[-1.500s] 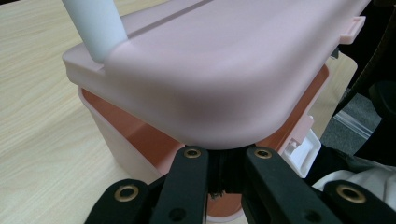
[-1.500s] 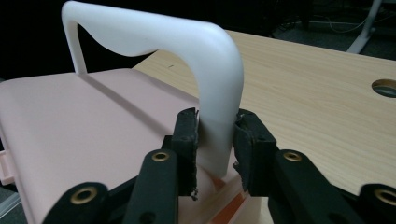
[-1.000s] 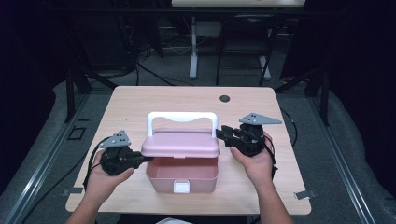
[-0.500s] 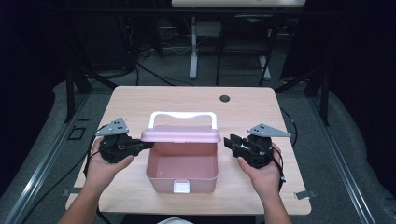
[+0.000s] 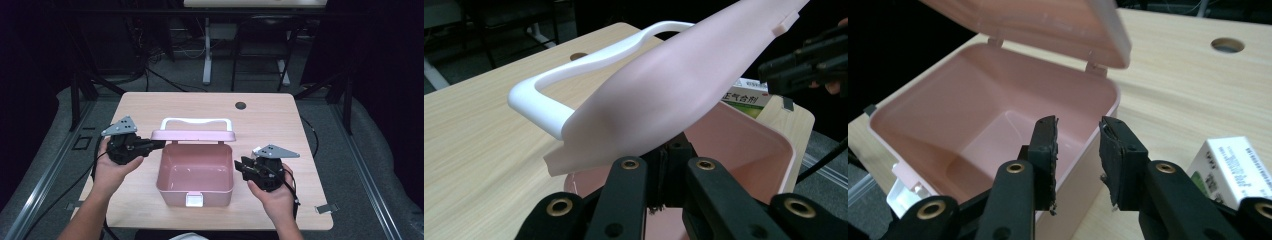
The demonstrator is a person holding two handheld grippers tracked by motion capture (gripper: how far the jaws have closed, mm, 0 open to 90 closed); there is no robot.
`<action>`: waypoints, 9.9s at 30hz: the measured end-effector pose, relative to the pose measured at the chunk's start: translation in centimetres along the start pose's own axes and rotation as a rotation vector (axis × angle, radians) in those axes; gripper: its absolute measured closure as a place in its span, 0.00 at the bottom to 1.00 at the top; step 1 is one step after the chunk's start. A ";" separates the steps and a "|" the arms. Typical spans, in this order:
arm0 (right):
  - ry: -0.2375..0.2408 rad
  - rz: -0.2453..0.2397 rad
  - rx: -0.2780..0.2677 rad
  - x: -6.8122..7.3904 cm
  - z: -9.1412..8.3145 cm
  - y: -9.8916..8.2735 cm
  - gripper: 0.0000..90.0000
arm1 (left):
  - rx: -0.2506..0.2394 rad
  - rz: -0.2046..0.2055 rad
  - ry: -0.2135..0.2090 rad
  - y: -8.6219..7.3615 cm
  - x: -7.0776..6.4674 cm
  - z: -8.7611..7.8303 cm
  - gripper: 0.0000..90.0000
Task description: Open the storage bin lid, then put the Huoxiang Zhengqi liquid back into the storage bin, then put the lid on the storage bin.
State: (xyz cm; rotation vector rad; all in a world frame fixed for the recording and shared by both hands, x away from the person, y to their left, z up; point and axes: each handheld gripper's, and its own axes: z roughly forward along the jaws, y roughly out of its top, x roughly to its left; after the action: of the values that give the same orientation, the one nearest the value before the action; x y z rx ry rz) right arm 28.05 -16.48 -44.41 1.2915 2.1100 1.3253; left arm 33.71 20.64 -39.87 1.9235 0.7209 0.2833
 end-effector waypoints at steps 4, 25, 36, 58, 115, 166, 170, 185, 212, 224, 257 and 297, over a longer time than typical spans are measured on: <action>0.006 -0.003 0.043 0.3 0.7 -0.6 0.75 | -0.003 0.005 0.010 0.1 0.2 0.2 1.00; 0.011 -0.018 0.124 1.1 2.6 -2.0 0.75 | 0.012 -0.003 0.035 -0.3 1.6 1.5 1.00; -0.009 -0.022 0.148 1.2 2.8 -2.4 0.74 | 0.023 -0.026 0.046 -0.8 2.5 2.4 1.00; -0.017 -0.030 0.155 1.4 2.8 -2.7 0.73 | 0.043 -0.054 0.069 -1.7 3.7 3.7 1.00; 0.001 -0.006 0.169 1.4 3.3 -3.0 0.68 | 0.112 -0.117 0.094 -3.7 5.7 5.7 0.99; -0.008 -0.009 0.171 1.3 3.4 -3.1 0.68 | 0.164 -0.133 0.065 -4.3 6.0 6.3 0.96; -0.009 0.005 0.178 1.3 3.4 -3.1 0.68 | 0.155 -0.132 0.067 -4.4 6.0 6.4 0.96; -0.004 0.013 0.111 1.0 1.6 -2.0 0.62 | 0.123 -0.135 0.071 -4.0 5.8 5.9 0.87; -0.032 -0.019 0.035 -0.9 -0.6 0.7 0.52 | 0.081 -0.175 0.126 -4.1 6.4 3.4 0.63; -0.031 -0.038 0.256 -5.1 1.0 3.6 0.50 | 0.070 -0.190 0.131 -4.3 6.5 1.7 0.56; -0.171 -0.121 0.671 -9.6 5.2 6.2 0.56 | 0.061 -0.213 0.188 -5.4 6.3 -0.8 0.55; -0.127 -0.129 0.927 -10.4 7.6 3.4 0.60 | 0.069 -0.225 0.183 -5.7 6.5 -0.6 0.55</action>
State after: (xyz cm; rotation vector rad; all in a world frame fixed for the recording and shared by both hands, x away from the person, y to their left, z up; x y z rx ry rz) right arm 40.46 -20.44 -47.22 1.4293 2.7485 0.1414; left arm 36.52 26.69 -45.42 1.8768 1.0721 0.2998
